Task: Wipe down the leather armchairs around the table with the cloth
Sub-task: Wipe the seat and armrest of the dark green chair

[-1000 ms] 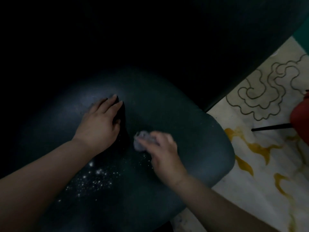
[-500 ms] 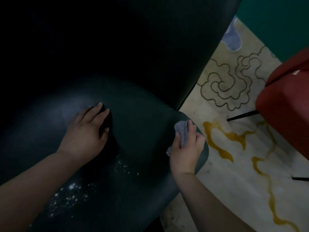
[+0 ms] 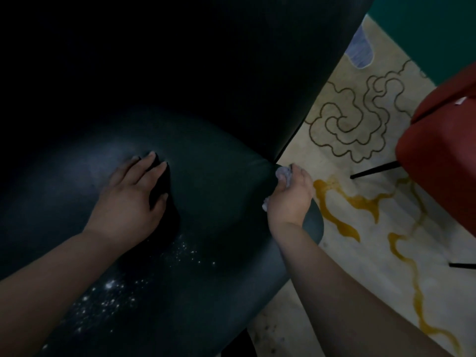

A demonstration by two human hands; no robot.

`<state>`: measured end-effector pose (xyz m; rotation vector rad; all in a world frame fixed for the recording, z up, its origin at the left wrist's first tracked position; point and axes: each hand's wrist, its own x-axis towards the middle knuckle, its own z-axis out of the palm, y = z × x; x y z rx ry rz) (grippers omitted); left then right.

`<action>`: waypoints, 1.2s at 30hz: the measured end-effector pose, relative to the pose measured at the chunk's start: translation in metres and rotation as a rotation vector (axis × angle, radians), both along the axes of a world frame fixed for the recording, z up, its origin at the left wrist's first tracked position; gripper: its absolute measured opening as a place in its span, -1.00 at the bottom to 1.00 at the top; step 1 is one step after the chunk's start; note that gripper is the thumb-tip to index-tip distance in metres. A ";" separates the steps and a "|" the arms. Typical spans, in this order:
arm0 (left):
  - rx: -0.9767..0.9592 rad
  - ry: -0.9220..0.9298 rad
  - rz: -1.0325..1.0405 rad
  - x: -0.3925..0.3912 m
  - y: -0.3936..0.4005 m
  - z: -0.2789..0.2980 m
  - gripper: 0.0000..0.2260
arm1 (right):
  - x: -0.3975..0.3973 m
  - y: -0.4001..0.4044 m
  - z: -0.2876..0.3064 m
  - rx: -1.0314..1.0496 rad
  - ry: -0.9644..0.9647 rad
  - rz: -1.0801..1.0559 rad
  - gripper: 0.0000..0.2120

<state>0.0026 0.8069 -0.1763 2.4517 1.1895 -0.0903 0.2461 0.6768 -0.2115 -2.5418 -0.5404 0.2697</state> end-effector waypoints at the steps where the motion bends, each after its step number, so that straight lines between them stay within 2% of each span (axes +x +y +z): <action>1: 0.003 -0.001 0.001 0.000 0.000 0.000 -0.47 | 0.002 0.003 0.001 0.000 0.028 0.011 -0.64; 7: 0.003 -0.001 0.003 0.001 -0.001 -0.003 -0.45 | -0.014 0.016 0.001 0.124 0.060 0.183 -0.68; 11: 0.011 -0.015 0.007 0.001 -0.003 -0.004 -0.44 | -0.025 0.022 0.001 0.174 0.029 0.182 -0.67; 12: 0.011 -0.016 0.006 0.001 -0.003 -0.004 -0.44 | -0.032 0.023 0.002 0.186 0.034 0.242 -0.67; 15: 0.012 -0.003 -0.007 0.000 -0.002 -0.005 -0.43 | -0.077 0.028 0.004 0.237 0.053 0.599 -0.67; 17: 0.007 0.002 -0.019 -0.001 0.000 -0.003 -0.43 | -0.100 0.029 0.008 0.281 0.128 0.719 -0.67; 19: 0.011 0.007 -0.038 -0.002 0.002 -0.001 -0.43 | -0.097 0.025 0.014 0.325 0.125 0.660 -0.64; 22: 0.011 0.010 -0.058 -0.004 0.005 0.001 -0.44 | -0.069 0.024 0.024 0.415 0.004 0.325 -0.59; 24: 0.005 0.002 -0.058 -0.005 0.005 0.002 -0.43 | -0.051 0.035 0.028 0.483 -0.067 0.157 -0.63; 26: -0.003 -0.012 -0.052 -0.005 0.004 0.000 -0.43 | -0.041 0.048 0.028 0.501 -0.101 0.087 -0.69; 28: -0.008 -0.024 -0.048 -0.006 0.003 -0.002 -0.42 | -0.037 0.056 0.020 0.466 -0.086 -0.008 -0.73; 31: -0.011 -0.029 -0.052 -0.008 0.004 -0.004 -0.42 | -0.038 0.057 0.011 0.377 0.062 -0.210 -0.79; 34: -0.020 -0.028 -0.069 -0.010 0.007 -0.004 -0.42 | -0.039 0.048 0.015 0.428 -0.021 -0.135 -0.78; 36: -0.028 -0.035 -0.075 -0.012 0.008 -0.004 -0.42 | -0.031 0.040 0.014 0.389 -0.083 -0.113 -0.78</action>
